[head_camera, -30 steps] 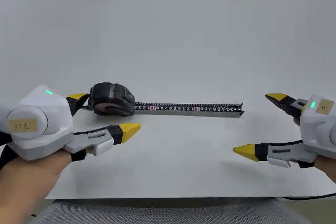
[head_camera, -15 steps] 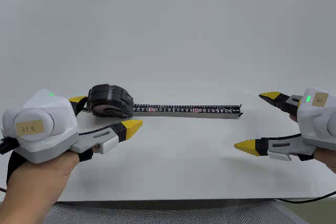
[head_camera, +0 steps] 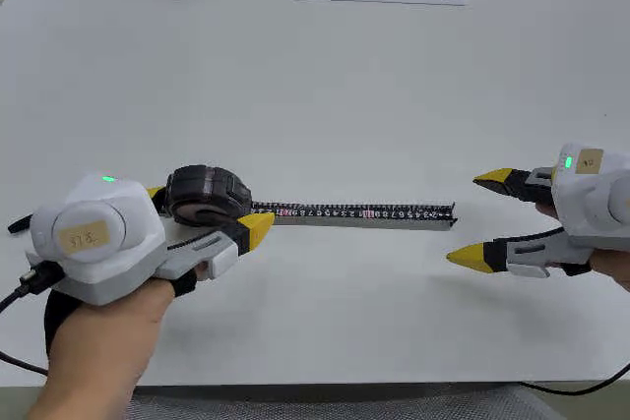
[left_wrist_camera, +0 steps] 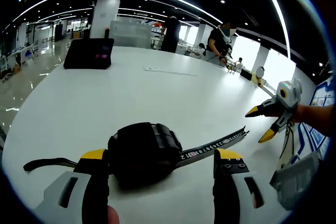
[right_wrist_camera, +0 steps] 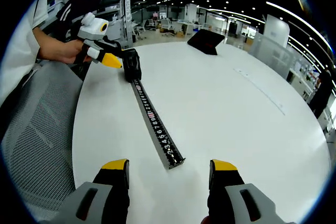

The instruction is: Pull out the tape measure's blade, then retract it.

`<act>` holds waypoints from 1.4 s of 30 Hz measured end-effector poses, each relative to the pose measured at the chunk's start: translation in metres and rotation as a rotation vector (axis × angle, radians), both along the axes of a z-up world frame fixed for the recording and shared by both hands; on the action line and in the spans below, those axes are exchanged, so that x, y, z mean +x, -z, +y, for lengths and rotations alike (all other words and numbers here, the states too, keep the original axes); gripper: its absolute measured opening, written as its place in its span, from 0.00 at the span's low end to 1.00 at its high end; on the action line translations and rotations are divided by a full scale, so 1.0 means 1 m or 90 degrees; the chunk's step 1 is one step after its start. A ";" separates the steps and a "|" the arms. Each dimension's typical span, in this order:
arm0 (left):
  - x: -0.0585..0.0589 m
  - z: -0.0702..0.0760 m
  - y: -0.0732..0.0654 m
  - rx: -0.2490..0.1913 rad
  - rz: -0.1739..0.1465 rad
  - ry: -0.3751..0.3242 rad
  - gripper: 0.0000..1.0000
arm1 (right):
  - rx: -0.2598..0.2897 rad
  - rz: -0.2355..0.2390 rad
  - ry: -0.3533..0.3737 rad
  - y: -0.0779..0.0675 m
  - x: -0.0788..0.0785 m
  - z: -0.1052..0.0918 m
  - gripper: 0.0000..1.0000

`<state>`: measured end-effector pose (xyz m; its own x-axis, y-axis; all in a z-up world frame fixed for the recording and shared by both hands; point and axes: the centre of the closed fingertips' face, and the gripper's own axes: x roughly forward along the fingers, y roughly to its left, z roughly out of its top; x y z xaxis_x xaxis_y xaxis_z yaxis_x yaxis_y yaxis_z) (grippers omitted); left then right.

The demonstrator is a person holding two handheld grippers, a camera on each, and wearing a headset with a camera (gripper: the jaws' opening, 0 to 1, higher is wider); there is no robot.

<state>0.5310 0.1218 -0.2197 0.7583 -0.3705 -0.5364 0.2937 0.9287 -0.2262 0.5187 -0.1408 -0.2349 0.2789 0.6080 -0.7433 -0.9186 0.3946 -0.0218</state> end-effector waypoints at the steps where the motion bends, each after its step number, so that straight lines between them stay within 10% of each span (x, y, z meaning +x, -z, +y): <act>1: 0.001 0.000 0.000 -0.004 0.001 -0.004 0.79 | -0.001 0.003 -0.002 0.000 0.000 0.000 0.57; 42: 0.012 0.016 0.014 0.026 0.014 -0.105 0.59 | -0.028 0.032 -0.072 0.013 0.005 -0.001 0.29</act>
